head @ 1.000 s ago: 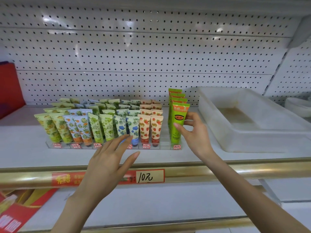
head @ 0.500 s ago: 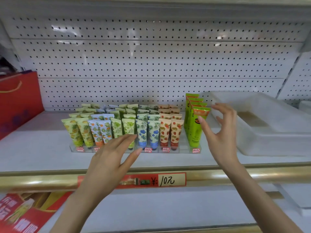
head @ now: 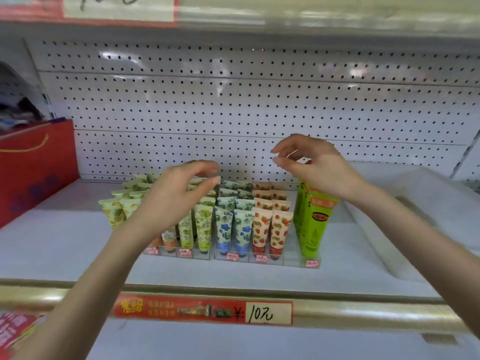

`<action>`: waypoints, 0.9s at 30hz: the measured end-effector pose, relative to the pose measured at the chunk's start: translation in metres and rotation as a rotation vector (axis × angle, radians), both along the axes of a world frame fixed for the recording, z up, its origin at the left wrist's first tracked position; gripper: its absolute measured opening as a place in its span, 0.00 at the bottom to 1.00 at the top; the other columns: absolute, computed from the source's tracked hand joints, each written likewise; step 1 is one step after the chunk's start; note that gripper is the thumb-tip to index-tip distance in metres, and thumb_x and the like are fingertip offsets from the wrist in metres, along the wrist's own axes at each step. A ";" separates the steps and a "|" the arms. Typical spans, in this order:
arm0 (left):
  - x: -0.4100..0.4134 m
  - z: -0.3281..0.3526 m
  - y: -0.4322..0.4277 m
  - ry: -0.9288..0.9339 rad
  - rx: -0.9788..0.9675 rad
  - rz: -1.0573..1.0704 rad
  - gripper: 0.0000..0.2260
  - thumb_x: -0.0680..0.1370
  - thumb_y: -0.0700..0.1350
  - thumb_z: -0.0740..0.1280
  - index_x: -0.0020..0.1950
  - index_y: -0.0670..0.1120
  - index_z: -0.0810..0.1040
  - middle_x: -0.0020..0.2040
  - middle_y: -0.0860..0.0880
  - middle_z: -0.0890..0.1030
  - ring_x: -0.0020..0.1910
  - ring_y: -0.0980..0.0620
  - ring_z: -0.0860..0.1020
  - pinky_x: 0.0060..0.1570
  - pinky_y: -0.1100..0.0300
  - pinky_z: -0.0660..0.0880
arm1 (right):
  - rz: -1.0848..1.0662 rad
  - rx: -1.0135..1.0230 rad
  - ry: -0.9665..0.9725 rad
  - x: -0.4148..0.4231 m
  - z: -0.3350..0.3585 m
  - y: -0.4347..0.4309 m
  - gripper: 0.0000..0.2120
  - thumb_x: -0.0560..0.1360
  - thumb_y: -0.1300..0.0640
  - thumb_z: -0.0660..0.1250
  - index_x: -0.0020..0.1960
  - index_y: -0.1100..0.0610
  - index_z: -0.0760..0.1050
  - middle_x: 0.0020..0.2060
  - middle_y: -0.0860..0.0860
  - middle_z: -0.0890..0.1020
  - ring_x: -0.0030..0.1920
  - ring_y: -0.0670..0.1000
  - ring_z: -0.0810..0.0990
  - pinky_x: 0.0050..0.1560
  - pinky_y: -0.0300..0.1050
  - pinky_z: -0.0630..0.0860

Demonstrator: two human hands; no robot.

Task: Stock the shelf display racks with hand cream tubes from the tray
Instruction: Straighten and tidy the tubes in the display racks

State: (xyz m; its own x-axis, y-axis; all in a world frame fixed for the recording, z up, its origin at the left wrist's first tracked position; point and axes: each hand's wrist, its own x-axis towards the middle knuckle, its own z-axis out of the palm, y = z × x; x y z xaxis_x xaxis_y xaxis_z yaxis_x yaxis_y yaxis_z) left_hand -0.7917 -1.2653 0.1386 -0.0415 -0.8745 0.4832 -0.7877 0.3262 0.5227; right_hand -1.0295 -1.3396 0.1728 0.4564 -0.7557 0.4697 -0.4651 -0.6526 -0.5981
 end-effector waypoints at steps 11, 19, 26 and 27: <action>0.004 -0.004 -0.069 -0.187 0.245 0.009 0.11 0.75 0.51 0.67 0.57 0.52 0.80 0.55 0.54 0.80 0.53 0.57 0.76 0.54 0.60 0.71 | 0.091 0.073 0.577 0.039 -0.007 -0.044 0.07 0.76 0.52 0.66 0.52 0.53 0.79 0.38 0.40 0.73 0.37 0.39 0.71 0.35 0.30 0.66; 0.014 -0.010 -0.085 -0.244 0.321 -0.074 0.07 0.76 0.52 0.67 0.52 0.55 0.81 0.48 0.59 0.76 0.53 0.57 0.75 0.53 0.59 0.69 | 0.004 0.157 0.633 0.058 -0.028 -0.054 0.10 0.73 0.48 0.69 0.52 0.51 0.79 0.39 0.39 0.73 0.39 0.38 0.71 0.38 0.34 0.66; 0.024 -0.022 -0.094 -0.171 0.341 -0.143 0.06 0.73 0.53 0.70 0.47 0.54 0.82 0.48 0.57 0.81 0.51 0.56 0.77 0.57 0.55 0.73 | -0.067 0.167 0.638 0.066 -0.038 -0.053 0.08 0.74 0.51 0.68 0.50 0.53 0.80 0.38 0.38 0.72 0.44 0.43 0.73 0.46 0.38 0.68; 0.025 -0.023 -0.095 -0.172 0.332 -0.147 0.05 0.73 0.53 0.70 0.46 0.54 0.82 0.47 0.57 0.81 0.50 0.55 0.78 0.57 0.53 0.73 | -0.073 0.165 0.635 0.067 -0.038 -0.054 0.08 0.74 0.51 0.68 0.50 0.53 0.80 0.37 0.38 0.71 0.43 0.42 0.72 0.46 0.38 0.67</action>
State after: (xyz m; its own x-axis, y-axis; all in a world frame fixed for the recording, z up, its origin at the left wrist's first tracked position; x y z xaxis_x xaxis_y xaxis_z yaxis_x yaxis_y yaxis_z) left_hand -0.7672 -1.3600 0.1160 -0.2330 -0.9608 0.1503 -0.8305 0.2770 0.4833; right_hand -0.9623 -1.3931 0.1343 0.5517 -0.8340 0.0010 -0.7999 -0.5295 -0.2824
